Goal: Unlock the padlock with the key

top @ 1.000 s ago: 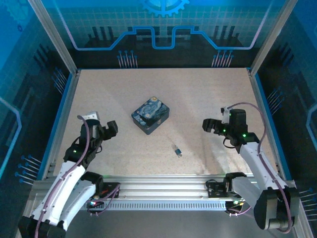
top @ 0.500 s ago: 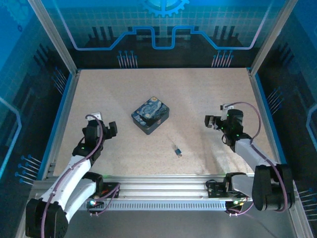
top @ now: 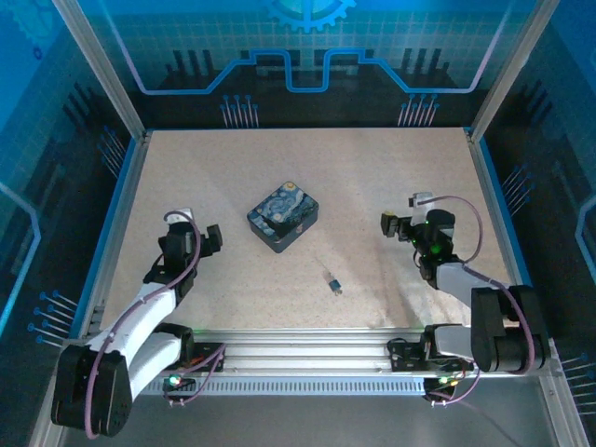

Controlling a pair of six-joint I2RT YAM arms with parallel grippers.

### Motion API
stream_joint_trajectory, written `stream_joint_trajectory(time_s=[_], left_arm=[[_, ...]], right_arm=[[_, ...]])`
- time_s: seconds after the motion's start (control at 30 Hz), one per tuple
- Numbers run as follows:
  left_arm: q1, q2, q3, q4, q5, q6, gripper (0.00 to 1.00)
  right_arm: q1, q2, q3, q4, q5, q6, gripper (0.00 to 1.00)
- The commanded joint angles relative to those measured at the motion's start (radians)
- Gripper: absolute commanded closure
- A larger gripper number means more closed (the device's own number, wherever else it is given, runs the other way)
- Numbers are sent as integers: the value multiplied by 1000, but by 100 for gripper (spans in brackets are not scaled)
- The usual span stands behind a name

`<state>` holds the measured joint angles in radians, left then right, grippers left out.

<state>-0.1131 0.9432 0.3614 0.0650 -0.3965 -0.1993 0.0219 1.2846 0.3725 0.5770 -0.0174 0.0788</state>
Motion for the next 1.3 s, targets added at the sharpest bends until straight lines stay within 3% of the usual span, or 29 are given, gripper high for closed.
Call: stream_joint_trajectory(time_s=[0.0, 0.1, 0.37, 0.6, 1.27], left_arm=[[13, 24, -12, 64, 31, 21, 1], [14, 52, -12, 92, 49, 20, 1], [18, 116, -13, 166, 61, 41, 1], [18, 163, -30, 303, 91, 94, 1], [18, 395, -60, 799, 165, 221, 1]], right_arm=[[-16, 25, -14, 128, -48, -65, 0], [-16, 65, -58, 253, -41, -70, 0], [-13, 194, -64, 380, -40, -71, 0], [25, 218, 57, 179, 58, -80, 0], [35, 220, 58, 179, 77, -83, 0]])
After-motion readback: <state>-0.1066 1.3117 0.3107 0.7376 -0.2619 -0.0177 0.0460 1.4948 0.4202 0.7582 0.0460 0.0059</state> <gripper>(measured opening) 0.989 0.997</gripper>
